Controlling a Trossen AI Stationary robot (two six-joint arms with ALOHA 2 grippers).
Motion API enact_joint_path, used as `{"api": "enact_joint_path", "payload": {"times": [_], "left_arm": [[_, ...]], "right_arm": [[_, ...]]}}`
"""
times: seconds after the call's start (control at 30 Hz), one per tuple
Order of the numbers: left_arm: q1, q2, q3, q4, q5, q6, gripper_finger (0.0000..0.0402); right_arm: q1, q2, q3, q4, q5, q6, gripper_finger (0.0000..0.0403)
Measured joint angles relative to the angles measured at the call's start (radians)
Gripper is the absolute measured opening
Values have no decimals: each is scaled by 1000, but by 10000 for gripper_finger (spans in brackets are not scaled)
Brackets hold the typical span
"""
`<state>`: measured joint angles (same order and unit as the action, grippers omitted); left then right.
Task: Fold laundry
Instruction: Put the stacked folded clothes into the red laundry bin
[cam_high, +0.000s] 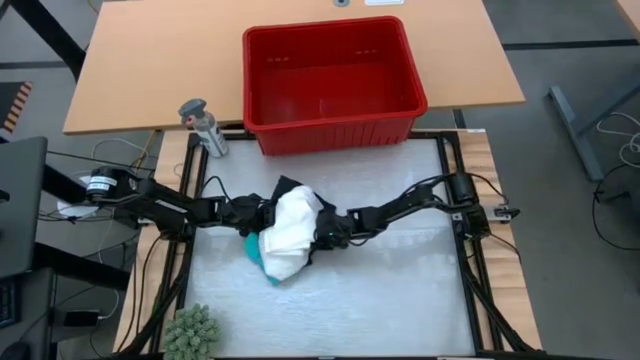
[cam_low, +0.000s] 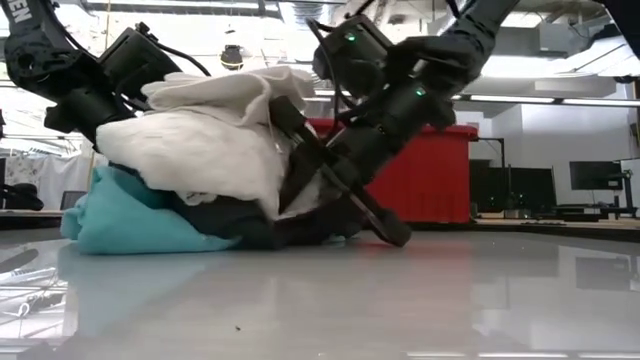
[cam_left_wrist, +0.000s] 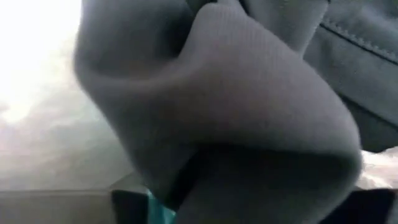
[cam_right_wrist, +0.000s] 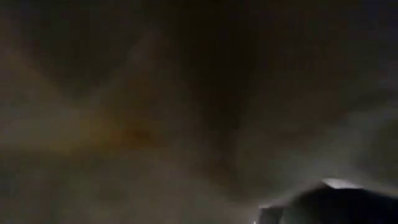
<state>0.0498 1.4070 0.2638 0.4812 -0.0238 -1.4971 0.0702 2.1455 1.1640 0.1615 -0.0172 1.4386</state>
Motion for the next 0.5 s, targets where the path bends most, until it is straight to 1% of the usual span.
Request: {"api": "enact_joint_path", "payload": {"times": [0.1,0.2,0.27,0.33,0.5], "left_arm": [[-1,0,1,0,-5,-3,134],[-2,1,1,19,-16,-5,86],[-1,2,-2,47,-16,-9,81],[-1,-9,-4,78,-14,-23,81],[11,-89,-2,105,-16,-128,81]], "right_arm": [[-9,-1,18,-24,5,-76,67],[-18,0,25,-12,-4,-113,66],[-23,-7,26,-20,-18,-124,66],[-24,-40,28,-67,-11,-148,66],[-28,-161,24,-249,93,-224,65]]}}
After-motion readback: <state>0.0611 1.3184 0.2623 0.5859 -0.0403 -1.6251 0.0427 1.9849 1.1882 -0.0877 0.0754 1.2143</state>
